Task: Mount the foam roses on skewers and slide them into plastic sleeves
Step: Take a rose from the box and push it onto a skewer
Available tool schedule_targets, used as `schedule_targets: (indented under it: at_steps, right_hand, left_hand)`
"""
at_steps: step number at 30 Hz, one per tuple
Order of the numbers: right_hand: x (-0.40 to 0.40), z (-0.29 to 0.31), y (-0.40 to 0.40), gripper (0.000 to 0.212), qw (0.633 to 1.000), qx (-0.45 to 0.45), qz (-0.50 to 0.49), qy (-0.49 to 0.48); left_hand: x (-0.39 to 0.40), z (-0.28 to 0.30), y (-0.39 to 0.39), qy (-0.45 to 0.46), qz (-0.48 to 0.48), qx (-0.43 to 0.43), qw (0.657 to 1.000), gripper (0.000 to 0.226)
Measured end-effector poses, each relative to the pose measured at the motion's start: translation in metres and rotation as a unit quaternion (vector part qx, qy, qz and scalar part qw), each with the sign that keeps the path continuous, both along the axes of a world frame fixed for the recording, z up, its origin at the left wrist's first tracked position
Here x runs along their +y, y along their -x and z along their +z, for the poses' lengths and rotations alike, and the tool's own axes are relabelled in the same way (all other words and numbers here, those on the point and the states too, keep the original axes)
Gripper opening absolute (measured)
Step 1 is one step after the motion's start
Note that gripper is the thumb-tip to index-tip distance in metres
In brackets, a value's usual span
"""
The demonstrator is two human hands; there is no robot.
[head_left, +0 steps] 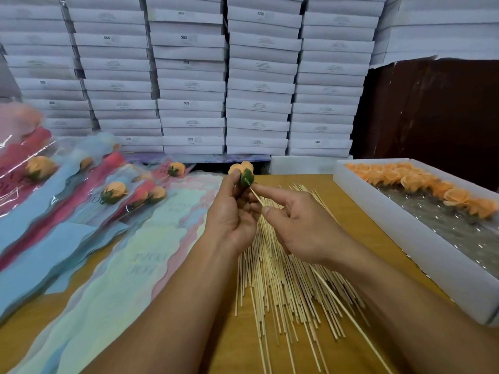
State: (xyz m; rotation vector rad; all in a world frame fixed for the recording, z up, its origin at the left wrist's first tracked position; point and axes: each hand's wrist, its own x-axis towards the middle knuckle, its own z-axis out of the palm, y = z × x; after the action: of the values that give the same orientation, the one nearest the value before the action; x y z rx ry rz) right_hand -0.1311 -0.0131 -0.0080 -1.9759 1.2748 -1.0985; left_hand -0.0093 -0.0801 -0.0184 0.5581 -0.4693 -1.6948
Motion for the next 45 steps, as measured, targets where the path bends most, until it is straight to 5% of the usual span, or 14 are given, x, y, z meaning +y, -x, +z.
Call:
schedule_targets:
  at_steps: [45]
  right_hand:
    - [-0.0022, -0.0002, 0.0024, 0.048, 0.999, -0.048, 0.019, -0.008]
  left_hand:
    - [0.0005, -0.0013, 0.0007, 0.004, -0.014, 0.015, 1.0, 0.027]
